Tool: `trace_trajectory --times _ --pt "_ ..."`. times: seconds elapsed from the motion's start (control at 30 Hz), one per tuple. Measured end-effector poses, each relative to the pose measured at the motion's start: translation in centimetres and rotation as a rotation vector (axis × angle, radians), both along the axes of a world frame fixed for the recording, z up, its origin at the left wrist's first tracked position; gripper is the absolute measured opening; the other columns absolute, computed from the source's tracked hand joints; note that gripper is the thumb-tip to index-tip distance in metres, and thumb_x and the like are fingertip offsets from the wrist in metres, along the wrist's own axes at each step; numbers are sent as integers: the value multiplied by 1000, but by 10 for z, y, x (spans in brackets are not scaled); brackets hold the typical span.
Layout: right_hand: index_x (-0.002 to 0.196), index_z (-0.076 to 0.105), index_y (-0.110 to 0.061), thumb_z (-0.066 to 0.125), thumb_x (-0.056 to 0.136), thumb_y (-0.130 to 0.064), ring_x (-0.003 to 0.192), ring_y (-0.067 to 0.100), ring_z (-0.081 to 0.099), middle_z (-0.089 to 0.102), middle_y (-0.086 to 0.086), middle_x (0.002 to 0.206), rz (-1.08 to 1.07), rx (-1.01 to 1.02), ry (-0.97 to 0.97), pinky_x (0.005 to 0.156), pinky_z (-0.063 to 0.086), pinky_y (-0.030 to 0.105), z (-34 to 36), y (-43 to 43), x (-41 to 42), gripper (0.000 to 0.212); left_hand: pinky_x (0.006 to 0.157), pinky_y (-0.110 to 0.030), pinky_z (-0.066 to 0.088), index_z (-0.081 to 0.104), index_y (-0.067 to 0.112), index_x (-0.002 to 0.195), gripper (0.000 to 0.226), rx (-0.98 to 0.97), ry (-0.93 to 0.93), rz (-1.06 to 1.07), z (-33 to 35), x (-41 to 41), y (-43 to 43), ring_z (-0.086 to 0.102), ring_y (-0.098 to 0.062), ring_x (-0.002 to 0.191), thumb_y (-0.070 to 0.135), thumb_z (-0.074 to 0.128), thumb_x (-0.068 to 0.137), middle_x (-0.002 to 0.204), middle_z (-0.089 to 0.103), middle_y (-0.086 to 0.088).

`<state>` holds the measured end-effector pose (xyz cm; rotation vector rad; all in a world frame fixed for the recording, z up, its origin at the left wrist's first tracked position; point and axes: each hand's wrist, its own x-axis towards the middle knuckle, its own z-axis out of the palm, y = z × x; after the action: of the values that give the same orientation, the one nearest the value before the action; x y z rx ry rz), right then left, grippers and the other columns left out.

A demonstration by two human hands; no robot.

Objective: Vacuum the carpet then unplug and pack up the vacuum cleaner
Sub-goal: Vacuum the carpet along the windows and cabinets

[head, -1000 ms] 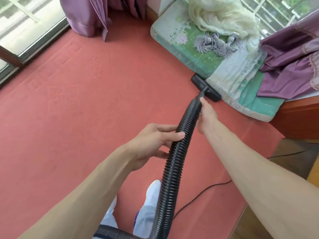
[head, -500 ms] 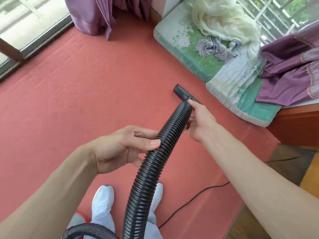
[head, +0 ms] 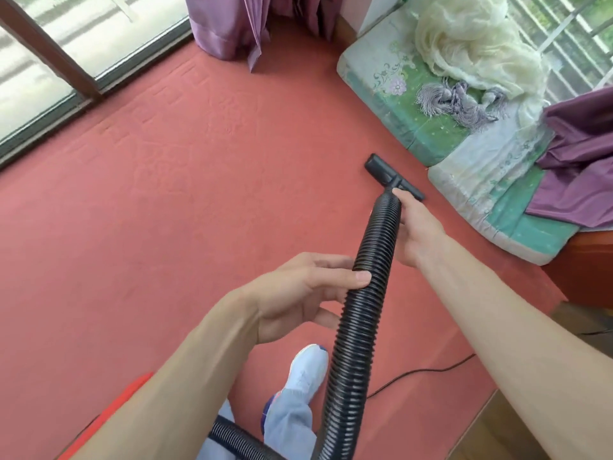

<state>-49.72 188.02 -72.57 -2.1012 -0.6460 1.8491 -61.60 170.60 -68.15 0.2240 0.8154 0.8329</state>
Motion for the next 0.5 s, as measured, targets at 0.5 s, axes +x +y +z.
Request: trace_trajectory --times 0.5 --pt "112 65 -14 72 84 -34 88 23 51 57 9 99 196 -104 -34 75 45 32 5 -68 -89 35 65 -25 52 67 6 109 31 -107 103 111 26 -72 -67 60 -12 76 24 62 83 91 64 -5"
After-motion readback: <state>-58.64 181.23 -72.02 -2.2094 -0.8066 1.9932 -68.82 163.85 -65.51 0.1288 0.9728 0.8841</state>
